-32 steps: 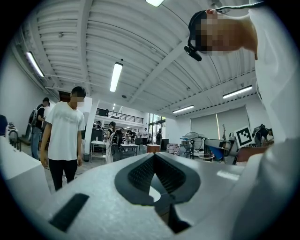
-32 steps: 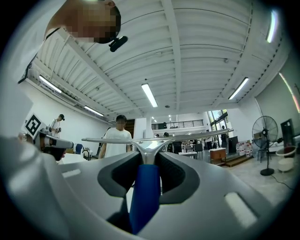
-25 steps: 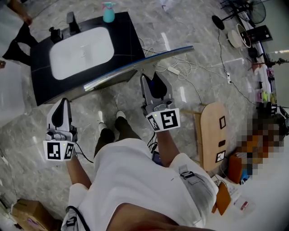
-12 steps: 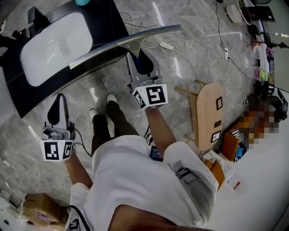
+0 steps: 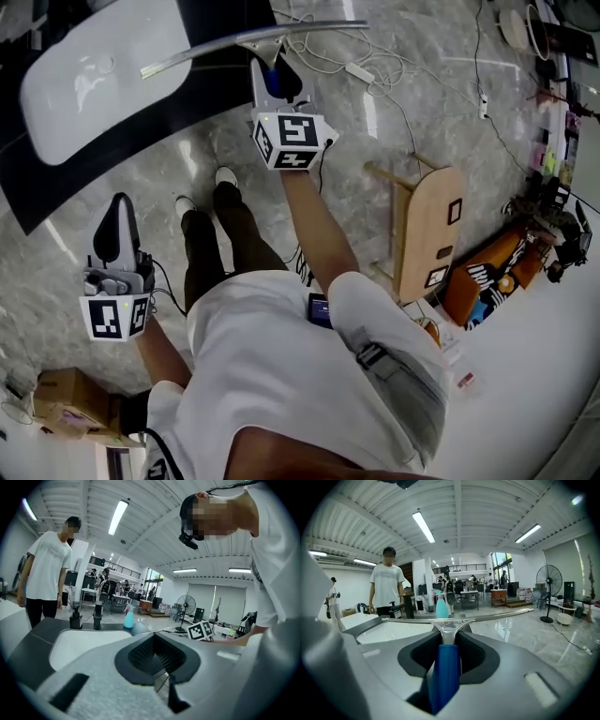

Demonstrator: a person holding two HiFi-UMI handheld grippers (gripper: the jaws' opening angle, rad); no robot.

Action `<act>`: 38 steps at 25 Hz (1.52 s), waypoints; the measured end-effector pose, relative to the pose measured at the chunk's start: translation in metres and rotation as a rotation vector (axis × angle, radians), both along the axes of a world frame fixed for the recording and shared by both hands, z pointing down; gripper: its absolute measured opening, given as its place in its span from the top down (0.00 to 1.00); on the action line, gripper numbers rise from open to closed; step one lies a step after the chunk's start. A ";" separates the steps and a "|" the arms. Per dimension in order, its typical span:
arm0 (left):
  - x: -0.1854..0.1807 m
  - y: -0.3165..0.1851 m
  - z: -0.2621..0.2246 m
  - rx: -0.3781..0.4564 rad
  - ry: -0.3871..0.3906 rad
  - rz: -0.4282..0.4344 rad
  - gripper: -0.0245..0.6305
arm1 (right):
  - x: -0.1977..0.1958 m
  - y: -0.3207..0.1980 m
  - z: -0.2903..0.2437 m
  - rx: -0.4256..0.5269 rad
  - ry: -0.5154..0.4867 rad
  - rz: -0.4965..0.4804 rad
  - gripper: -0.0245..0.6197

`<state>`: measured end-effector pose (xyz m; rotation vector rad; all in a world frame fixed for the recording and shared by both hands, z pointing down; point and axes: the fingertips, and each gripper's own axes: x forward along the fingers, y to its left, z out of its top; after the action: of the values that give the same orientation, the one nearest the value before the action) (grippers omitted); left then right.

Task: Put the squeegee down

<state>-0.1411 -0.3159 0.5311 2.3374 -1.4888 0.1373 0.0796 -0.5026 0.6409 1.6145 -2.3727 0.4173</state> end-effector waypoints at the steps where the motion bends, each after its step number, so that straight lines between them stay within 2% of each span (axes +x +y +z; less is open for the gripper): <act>1: -0.002 -0.001 0.003 -0.004 0.000 -0.005 0.96 | -0.003 -0.007 0.011 -0.023 0.010 0.003 0.76; 6: -0.009 -0.002 0.013 -0.020 0.000 -0.032 0.96 | -0.012 -0.028 0.056 -0.142 0.059 0.011 0.76; 12: -0.009 0.003 0.017 -0.031 0.005 -0.040 0.96 | -0.023 -0.026 0.107 -0.354 0.163 -0.009 0.75; 14: -0.009 0.004 0.020 -0.030 0.009 -0.039 0.96 | -0.023 -0.029 0.114 -0.373 0.197 -0.012 0.75; 17: -0.010 0.007 0.019 -0.030 0.009 -0.039 0.96 | -0.021 -0.029 0.115 -0.366 0.220 -0.006 0.75; 20: -0.012 0.009 0.015 -0.027 0.007 -0.040 0.96 | -0.021 -0.028 0.112 -0.370 0.202 0.001 0.75; 23: -0.014 0.009 0.014 -0.021 0.008 -0.040 0.96 | -0.020 -0.027 0.107 -0.353 0.182 -0.002 0.67; 27: -0.013 0.010 0.009 -0.017 0.004 -0.030 0.96 | -0.015 -0.021 0.089 -0.318 0.164 0.003 0.66; 30: -0.008 0.010 0.002 -0.007 -0.001 -0.018 0.96 | -0.012 -0.009 0.057 -0.260 0.116 -0.029 0.66; 34: -0.009 0.012 -0.011 0.016 -0.008 -0.009 0.96 | -0.022 0.020 -0.001 -0.138 0.055 -0.114 0.72; 38: -0.013 0.019 -0.029 0.050 -0.014 -0.007 0.96 | -0.027 0.056 -0.056 -0.044 -0.003 -0.147 0.76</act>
<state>-0.1545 -0.2970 0.5019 2.3749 -1.5231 0.1167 0.0523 -0.4465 0.5848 1.4103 -2.4467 0.4395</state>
